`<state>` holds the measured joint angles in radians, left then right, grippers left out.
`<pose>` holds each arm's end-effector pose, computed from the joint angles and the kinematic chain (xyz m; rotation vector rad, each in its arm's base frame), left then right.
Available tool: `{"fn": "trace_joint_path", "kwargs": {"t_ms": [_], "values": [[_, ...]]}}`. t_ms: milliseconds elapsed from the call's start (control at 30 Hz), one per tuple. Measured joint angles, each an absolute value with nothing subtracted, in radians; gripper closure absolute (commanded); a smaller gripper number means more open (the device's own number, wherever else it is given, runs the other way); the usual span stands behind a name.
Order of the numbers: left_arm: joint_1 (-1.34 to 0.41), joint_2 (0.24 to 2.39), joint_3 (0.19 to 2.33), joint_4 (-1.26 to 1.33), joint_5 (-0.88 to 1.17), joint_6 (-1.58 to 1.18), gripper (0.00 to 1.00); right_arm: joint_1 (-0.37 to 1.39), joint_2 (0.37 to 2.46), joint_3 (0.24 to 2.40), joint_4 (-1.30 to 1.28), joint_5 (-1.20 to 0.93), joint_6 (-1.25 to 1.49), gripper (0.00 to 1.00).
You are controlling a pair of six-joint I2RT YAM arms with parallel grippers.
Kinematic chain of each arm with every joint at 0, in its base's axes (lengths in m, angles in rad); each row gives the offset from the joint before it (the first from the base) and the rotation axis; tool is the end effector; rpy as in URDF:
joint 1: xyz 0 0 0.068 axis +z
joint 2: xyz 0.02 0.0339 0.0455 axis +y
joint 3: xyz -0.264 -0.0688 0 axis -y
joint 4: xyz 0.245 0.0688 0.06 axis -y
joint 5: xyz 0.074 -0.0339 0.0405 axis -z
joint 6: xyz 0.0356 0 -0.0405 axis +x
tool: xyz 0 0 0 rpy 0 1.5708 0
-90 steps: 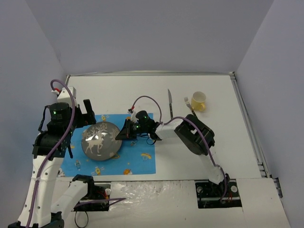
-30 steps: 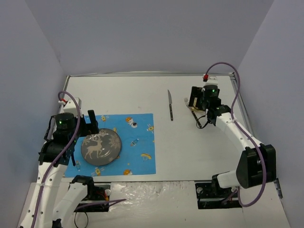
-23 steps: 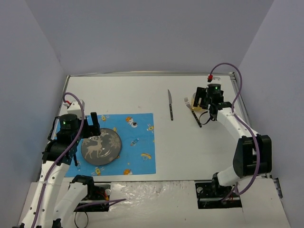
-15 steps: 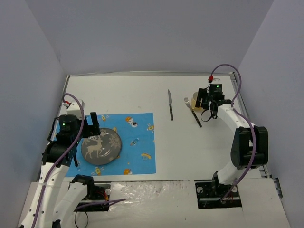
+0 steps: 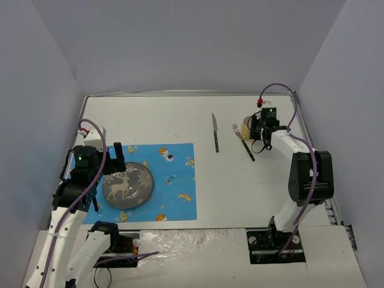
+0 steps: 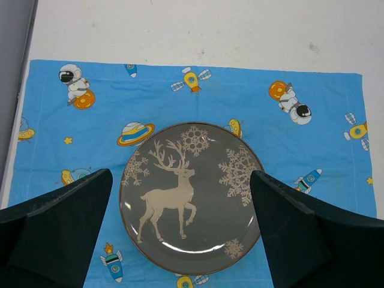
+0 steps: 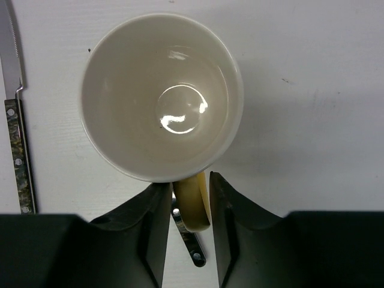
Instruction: Set the dinner table for one person
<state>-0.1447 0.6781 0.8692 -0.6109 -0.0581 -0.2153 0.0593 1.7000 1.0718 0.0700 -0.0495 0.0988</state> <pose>0.1424 -0.0187 0.3399 -0.1079 1.9911 -0.1746 0.3797 0.0243 0.2218 0.0128 2.1317 0.1459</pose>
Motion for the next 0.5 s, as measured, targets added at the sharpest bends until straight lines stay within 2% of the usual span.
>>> {"fn": "trace_joint_path", "kwargs": {"t_ms": [167,500], "values": [[-0.145,0.679,0.869,-0.611,-0.060,-0.214,0.03,0.061,1.700,1.072,0.091,-0.048,0.082,0.99],[-0.145,0.685,0.869,-0.609,-0.060,-0.213,0.03,0.082,1.652,1.040,0.125,-0.023,0.052,1.00]]}}
